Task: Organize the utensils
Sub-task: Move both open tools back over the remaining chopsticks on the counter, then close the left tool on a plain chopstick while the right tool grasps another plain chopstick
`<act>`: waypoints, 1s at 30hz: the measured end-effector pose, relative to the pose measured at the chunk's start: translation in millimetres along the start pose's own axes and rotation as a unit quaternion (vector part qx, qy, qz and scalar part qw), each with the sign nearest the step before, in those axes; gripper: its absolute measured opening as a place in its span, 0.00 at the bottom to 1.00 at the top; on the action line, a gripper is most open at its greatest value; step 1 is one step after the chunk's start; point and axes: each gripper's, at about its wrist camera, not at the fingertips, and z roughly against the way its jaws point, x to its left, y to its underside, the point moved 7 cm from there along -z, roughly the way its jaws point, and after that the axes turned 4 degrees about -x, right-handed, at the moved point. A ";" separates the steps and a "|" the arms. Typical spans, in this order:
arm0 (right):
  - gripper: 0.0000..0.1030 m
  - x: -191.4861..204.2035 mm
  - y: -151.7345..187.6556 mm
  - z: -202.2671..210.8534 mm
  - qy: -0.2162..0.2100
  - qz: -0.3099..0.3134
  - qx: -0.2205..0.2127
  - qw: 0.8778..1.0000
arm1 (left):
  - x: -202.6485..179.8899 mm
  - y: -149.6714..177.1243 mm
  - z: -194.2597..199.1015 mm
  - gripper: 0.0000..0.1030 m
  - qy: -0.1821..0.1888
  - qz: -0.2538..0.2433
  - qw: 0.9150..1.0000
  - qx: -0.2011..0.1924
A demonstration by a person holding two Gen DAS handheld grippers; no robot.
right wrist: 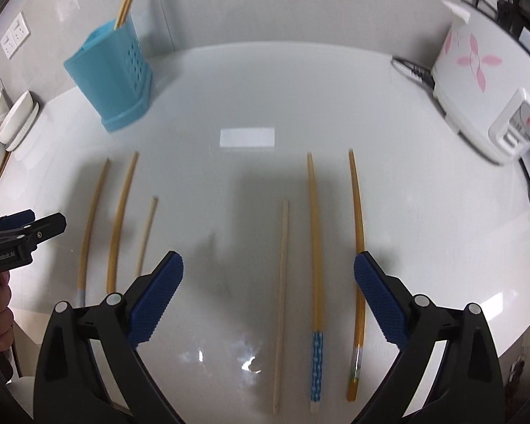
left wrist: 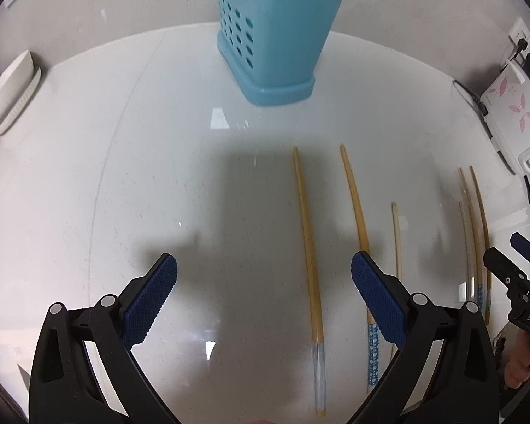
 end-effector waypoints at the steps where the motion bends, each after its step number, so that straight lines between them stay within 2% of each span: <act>1: 0.88 -1.0 3.8 -1.7 0.001 0.000 0.007 1.000 | 0.3 2.5 -2.0 0.94 0.000 0.000 1.000 0.004; 8: 0.77 -3.9 24.9 -6.7 0.003 0.002 0.042 0.999 | -2.6 19.1 -10.5 0.94 -0.011 -0.003 1.000 0.024; 15: 0.60 3.3 40.8 -12.5 0.003 0.015 0.086 0.996 | -12.3 30.9 -17.2 0.92 -0.021 -0.018 0.999 0.042; 21: 0.46 3.5 45.5 -18.8 0.003 0.006 0.121 0.993 | -17.4 38.2 -18.7 0.78 -0.022 -0.022 0.997 0.063; 29: 0.32 3.9 41.5 -25.8 0.012 0.005 0.149 0.989 | -27.2 43.0 -20.2 0.51 -0.028 -0.033 0.995 0.089; 30: 0.28 2.0 37.8 -29.5 0.012 0.005 0.153 0.988 | -28.5 43.2 -19.9 0.47 -0.029 -0.036 0.995 0.091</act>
